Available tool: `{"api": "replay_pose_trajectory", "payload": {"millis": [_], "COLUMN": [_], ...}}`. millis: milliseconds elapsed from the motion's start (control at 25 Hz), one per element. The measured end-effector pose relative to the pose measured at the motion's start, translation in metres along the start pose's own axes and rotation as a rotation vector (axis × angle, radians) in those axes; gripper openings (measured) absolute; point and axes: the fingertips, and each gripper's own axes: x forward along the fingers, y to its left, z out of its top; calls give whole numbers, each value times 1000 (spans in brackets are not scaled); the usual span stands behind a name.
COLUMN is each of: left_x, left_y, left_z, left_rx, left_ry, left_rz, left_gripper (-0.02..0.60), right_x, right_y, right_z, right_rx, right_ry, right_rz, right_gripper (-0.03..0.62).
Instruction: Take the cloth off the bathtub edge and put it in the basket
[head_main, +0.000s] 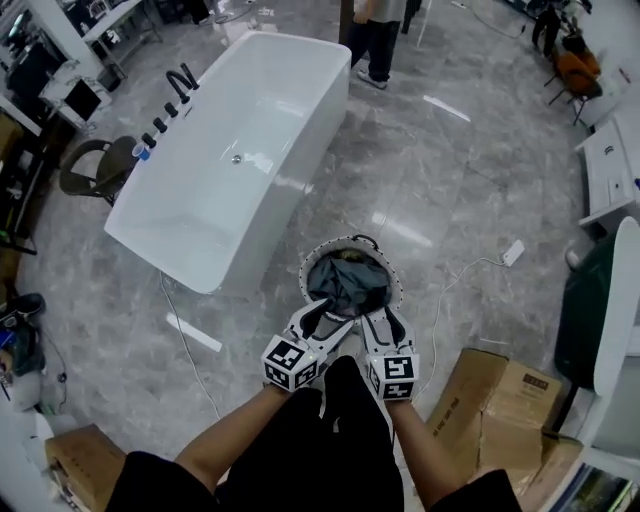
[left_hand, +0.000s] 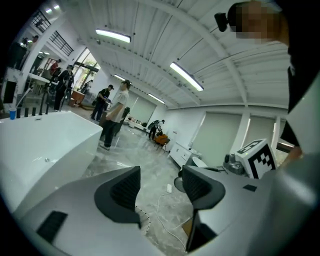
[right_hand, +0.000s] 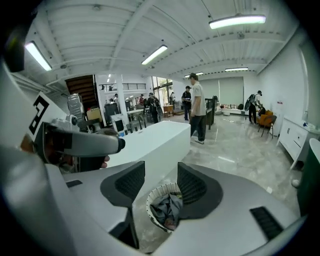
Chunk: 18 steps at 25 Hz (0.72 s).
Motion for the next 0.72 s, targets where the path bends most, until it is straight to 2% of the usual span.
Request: {"api": "replay_pose_trajectory", "payload": {"millis": [200, 360, 400, 440, 480, 600, 720], "left_x": [-74, -119, -129, -138, -146, -170, -193], "left_y": [-54, -72, -74, -76, -80, -102, -120], "left_z": [42, 62, 64, 67, 72, 100, 118], "left_rx": [27, 2, 3, 10, 22, 87, 137], "left_ry": [-78, -125, -127, -131, -140, -183, -219], "left_rz": [-66, -30, -7, 10, 11, -42, -48], "left_gripper": [254, 162, 114, 37, 21, 21, 17], "right_x": [-79, -132, -144, -155, -166, -191, -209], "right_y": [50, 79, 85, 91, 98, 117, 132], "right_z": [53, 76, 80, 83, 87, 100, 104], "right_rx": [60, 67, 75, 80, 84, 97, 56], "right_ry": [-138, -203, -218, -234, -251, -301, -316], "right_rz": [-12, -44, -49, -53, -53, -26, -8], "right_gripper": [197, 194, 195, 195, 195, 193, 190]}}
